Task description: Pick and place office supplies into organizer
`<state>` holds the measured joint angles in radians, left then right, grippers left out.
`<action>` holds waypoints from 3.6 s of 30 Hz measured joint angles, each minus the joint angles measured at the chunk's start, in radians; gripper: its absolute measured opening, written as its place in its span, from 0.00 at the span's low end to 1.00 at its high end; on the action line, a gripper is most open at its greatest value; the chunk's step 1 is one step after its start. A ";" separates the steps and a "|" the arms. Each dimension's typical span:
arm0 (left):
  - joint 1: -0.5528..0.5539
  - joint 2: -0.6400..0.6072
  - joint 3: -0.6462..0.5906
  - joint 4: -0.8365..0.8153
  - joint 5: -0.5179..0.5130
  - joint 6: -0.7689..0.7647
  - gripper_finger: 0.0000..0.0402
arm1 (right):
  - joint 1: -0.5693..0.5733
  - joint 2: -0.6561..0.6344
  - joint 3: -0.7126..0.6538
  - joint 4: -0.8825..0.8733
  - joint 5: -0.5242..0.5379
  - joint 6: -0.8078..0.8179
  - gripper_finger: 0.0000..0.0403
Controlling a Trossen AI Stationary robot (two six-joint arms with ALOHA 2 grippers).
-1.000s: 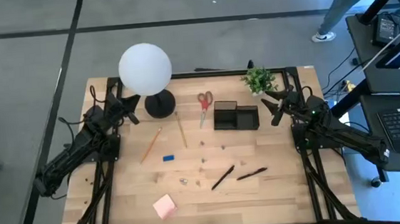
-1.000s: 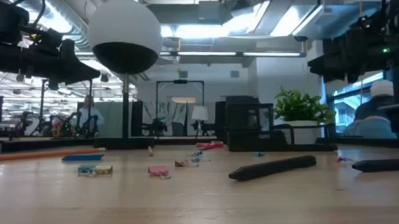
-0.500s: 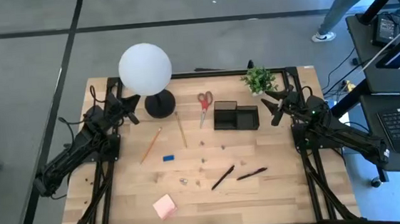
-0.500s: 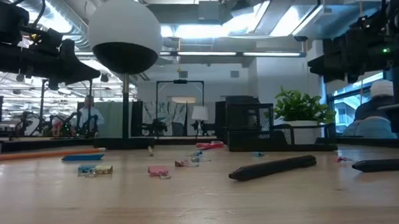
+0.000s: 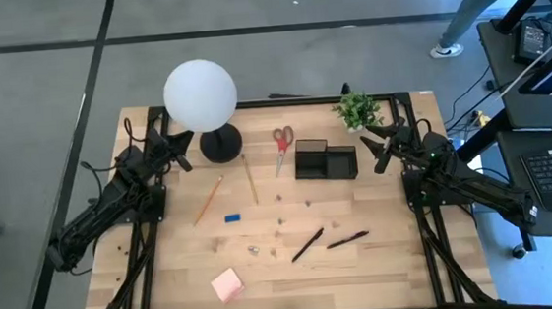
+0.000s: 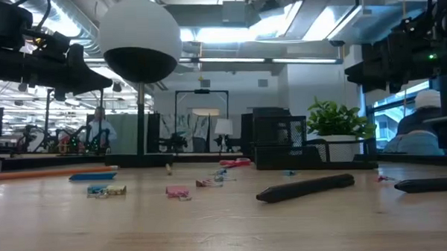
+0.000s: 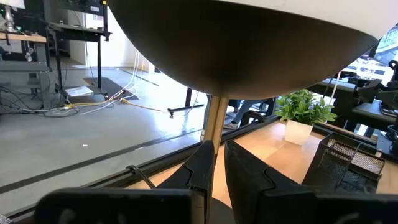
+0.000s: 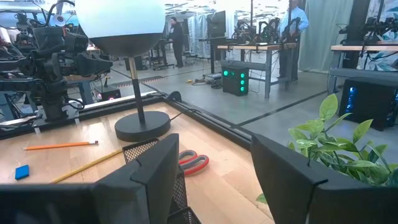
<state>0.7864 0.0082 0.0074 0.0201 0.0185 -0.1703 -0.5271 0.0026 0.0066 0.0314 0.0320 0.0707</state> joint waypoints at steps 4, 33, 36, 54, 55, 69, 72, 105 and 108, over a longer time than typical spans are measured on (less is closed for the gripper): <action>0.000 0.000 0.000 0.000 0.000 0.000 0.08 | 0.000 0.043 0.000 0.001 0.000 0.000 0.51; 0.000 0.000 0.000 0.000 0.000 0.000 0.08 | 0.005 0.088 0.000 0.128 -0.028 0.299 0.51; 0.000 0.000 0.000 0.000 0.000 0.000 0.08 | 0.004 0.086 0.000 0.142 0.005 0.290 0.51; 0.001 0.000 0.000 0.007 -0.027 0.000 0.08 | 0.004 0.086 0.000 0.331 0.000 0.356 0.77; 0.001 0.000 0.000 0.007 -0.027 0.000 0.08 | 0.005 0.086 0.000 0.354 -0.006 0.382 0.79; 0.001 0.000 0.000 0.007 -0.027 -0.011 0.08 | 0.063 0.237 0.313 0.052 -0.088 0.232 0.81; 0.001 0.000 0.000 0.007 -0.027 -0.028 0.08 | 0.094 0.356 0.449 -0.062 -0.088 0.153 0.81; 0.001 0.000 0.000 0.006 -0.065 -0.027 0.08 | 0.723 1.242 1.137 -1.032 -0.005 0.175 0.69; 0.000 0.000 0.000 0.006 -0.083 -0.027 0.08 | 0.794 1.313 1.137 -1.108 0.044 0.181 0.69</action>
<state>0.7868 0.0082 0.0074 0.0257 -0.0650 -0.1970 0.2669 1.3160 1.1435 -1.0766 0.0764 0.2520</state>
